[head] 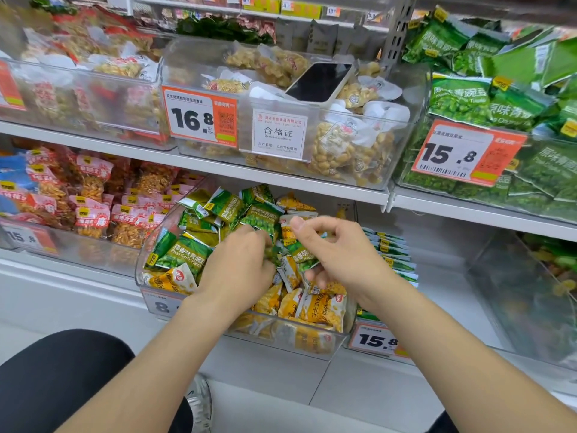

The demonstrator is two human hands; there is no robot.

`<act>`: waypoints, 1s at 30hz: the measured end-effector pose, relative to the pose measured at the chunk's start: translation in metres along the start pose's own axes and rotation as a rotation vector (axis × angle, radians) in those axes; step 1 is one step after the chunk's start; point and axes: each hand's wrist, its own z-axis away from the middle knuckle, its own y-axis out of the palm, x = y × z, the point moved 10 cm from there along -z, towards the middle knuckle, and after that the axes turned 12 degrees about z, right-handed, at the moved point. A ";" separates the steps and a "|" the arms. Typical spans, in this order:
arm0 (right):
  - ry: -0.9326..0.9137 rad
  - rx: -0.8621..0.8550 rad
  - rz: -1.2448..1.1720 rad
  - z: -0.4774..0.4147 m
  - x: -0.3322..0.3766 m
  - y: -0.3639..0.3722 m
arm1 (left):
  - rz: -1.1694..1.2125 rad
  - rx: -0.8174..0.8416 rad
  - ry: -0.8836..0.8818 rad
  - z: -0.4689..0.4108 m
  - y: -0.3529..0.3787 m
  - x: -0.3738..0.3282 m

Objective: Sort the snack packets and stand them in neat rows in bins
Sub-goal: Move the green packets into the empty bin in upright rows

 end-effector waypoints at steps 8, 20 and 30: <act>-0.057 -0.021 -0.084 0.007 0.004 -0.016 | 0.989 -0.079 -0.359 0.009 -0.007 0.021; -0.014 -0.101 -0.198 0.016 -0.011 -0.038 | 1.517 0.245 -0.467 0.023 0.027 -0.034; -0.059 -0.145 -0.129 0.020 -0.014 -0.063 | 1.497 0.278 -0.412 0.019 0.029 -0.045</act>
